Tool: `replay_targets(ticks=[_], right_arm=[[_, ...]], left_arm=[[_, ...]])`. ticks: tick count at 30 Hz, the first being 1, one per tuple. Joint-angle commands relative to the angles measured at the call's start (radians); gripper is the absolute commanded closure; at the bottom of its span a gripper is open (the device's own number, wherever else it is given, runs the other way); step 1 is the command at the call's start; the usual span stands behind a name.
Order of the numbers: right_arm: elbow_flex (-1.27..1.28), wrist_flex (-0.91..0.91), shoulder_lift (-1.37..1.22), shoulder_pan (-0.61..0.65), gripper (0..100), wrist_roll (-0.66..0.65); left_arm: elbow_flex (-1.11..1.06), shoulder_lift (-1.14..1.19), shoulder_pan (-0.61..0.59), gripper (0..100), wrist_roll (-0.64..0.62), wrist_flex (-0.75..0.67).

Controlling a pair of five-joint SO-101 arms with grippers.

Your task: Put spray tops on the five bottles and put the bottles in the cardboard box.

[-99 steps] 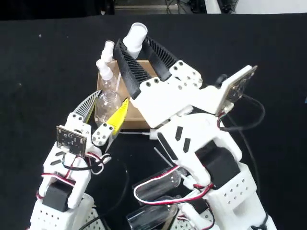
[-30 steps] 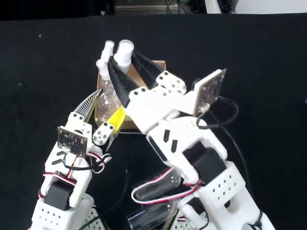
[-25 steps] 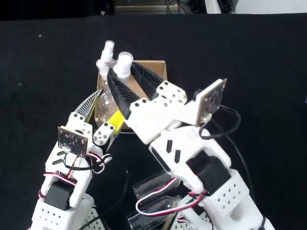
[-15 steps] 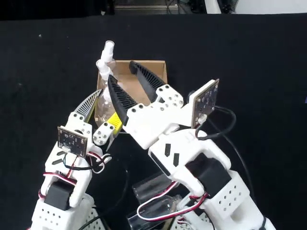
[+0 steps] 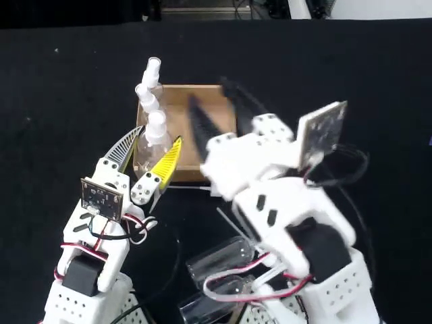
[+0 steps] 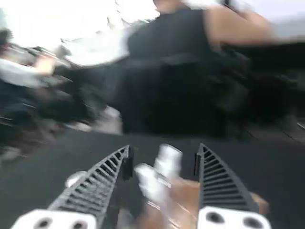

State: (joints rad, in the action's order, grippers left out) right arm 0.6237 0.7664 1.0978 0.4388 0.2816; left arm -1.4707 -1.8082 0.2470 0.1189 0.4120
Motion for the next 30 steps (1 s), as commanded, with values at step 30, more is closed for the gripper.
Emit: replay_targets(ticks=[30], right_arm=[[0.634, -0.319, -0.047, -0.417, 97.4, -0.130]], left_arm=[[0.170, 0.433, -0.071, 96, -0.015, -0.377]])
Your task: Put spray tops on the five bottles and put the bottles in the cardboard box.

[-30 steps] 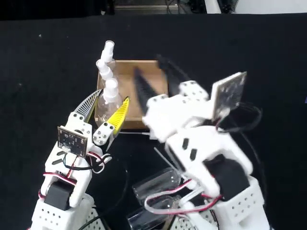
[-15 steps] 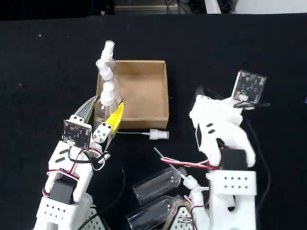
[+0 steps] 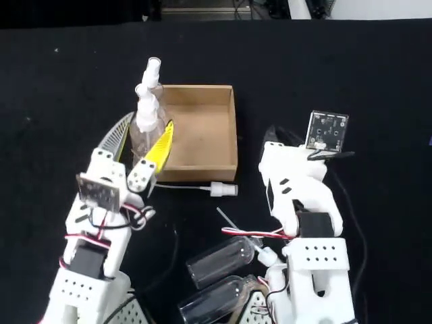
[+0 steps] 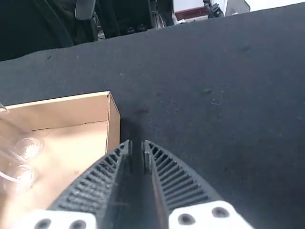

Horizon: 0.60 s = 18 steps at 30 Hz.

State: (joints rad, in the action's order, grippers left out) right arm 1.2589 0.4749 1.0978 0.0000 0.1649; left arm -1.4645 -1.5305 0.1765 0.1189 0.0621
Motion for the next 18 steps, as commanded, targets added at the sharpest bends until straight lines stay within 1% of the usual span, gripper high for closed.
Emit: replay_targets(ticks=[1, 5, 11, 14, 18], right_arm=[[-0.001, -0.029, -0.047, 0.020, 97.4, -0.014], [-0.001, -0.028, -0.047, 0.020, 97.4, -0.014], [-0.001, -0.028, -0.047, 0.020, 97.2, -0.014], [-0.001, -0.028, -0.047, 0.020, 97.2, -0.014], [-0.001, -0.028, -0.047, 0.020, 97.3, -0.014]], left_arm=[[0.189, 0.203, -0.002, 96, -0.015, -0.028], [0.231, 0.356, -0.002, 96, -0.014, -0.028], [0.220, 0.433, -0.013, 96, -0.014, -0.031], [0.179, 0.440, -0.013, 96, -0.014, -0.115], [0.051, 0.443, -0.010, 96, -0.014, -0.302]])
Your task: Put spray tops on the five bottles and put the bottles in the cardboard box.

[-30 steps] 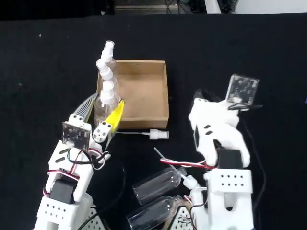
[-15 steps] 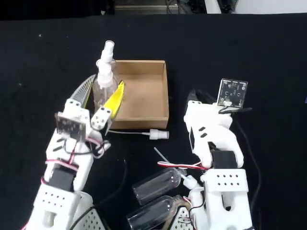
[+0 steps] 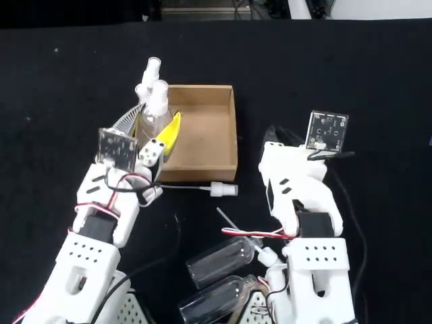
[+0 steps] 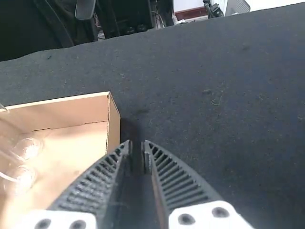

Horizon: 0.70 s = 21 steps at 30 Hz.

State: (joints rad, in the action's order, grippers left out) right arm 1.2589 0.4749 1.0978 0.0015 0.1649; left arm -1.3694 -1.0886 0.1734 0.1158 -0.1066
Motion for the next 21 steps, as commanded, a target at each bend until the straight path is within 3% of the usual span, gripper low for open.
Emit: replay_targets(ticks=[1, 3, 13, 21], right_arm=[[-0.001, -0.028, -0.047, 0.018, 97.3, -0.014], [-0.001, -0.028, -0.047, 0.018, 97.3, -0.014], [0.010, -0.028, -0.042, 0.018, 97.3, -0.014], [0.010, -0.028, -0.045, 0.021, 97.3, -0.014]], left_arm=[[-0.073, 0.002, -0.008, 96, -0.011, -0.184], [-0.117, 0.002, -0.008, 96, -0.011, -0.249], [-0.127, 0.009, -0.008, 96, -0.012, -0.241], [-0.068, 0.180, -0.008, 96, -0.012, -0.304]])
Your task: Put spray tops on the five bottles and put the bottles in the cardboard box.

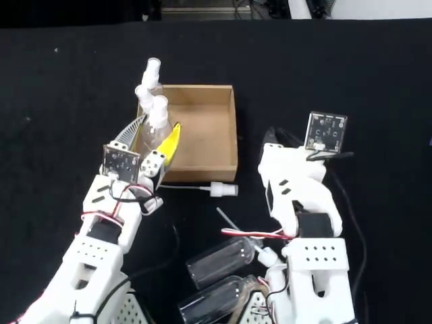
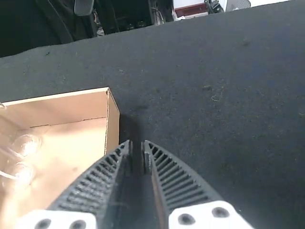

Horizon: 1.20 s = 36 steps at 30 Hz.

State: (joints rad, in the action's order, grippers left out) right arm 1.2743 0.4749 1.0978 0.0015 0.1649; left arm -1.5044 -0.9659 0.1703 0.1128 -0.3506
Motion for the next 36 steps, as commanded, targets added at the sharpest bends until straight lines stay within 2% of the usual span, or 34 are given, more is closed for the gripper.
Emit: replay_targets(ticks=[1, 13, 17, 23, 36], right_arm=[[-0.005, -0.028, -0.047, 0.021, 97.3, -0.014], [-0.005, -0.028, -0.047, 0.018, 97.3, -0.014], [-0.005, -0.029, -0.047, 0.018, 97.2, -0.014], [-0.005, -0.029, -0.047, 0.018, 97.2, -0.014], [-0.005, -0.029, -0.047, 0.018, 97.2, -0.014]], left_arm=[[0.070, 0.083, -0.005, 96, -0.009, -0.094], [0.077, 0.404, -0.079, 96, -0.009, -0.376], [0.079, 0.468, -0.079, 96, -0.018, -0.405], [0.120, 0.549, -0.099, 96, -0.157, -0.425], [0.127, 0.597, -0.105, 96, -0.153, -0.428]])
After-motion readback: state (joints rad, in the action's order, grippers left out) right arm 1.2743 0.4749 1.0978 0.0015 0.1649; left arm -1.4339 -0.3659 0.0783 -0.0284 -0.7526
